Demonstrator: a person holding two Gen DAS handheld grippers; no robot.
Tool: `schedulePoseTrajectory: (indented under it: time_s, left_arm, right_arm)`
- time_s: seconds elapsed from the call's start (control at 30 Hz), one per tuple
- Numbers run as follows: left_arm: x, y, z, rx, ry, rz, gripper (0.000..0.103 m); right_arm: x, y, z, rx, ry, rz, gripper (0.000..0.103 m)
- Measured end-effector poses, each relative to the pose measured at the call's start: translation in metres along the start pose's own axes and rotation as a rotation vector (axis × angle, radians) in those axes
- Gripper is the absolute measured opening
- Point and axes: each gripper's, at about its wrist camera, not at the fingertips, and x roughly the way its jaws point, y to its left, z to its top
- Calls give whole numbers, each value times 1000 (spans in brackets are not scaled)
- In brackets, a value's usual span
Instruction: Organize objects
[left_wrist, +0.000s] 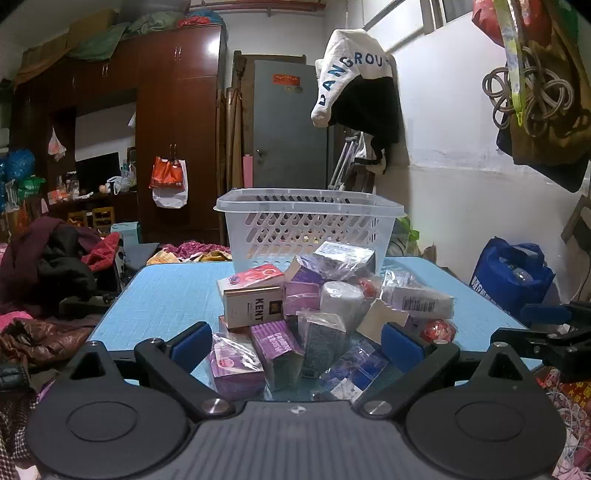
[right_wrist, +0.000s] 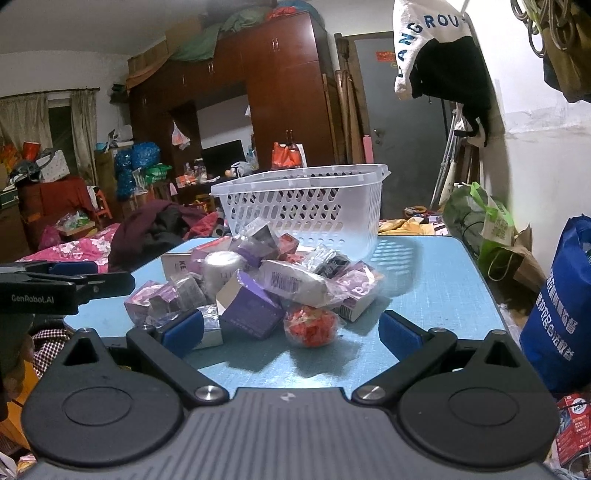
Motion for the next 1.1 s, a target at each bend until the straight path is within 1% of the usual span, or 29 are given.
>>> schedulePoseTrajectory:
  time_s: [0.37,0.43,0.47,0.53,0.67,0.83,1.1]
  left_arm:
    - [0,1,-1,-5,-6,-5,100]
    - [0,2,-1,-11,-8,-14,99]
    - [0,3,-2,-19,-10,-24,96]
    - [0,5,-2,-33,-5,-43,95]
    - [1,5,-3,-30,-5,-28,95]
    - [2,6,-3,-29,-4,-30,95]
    - [2,8,-4,-40,0,-42,95]
  right_arm:
    - [-2,-2,0,4,-6,-6,103]
    - [-2,-2,0,7,-6,-6,103]
    - [-2,-2,0,9,-6,-5,103]
    - [-2,-3,0,10,-7,-3,103]
    - [-3,-5,0,17,-10,12,103]
    - [-3,-4,0,16,-12,30,103]
    - [-3,-6,-1,21,-9,31,103]
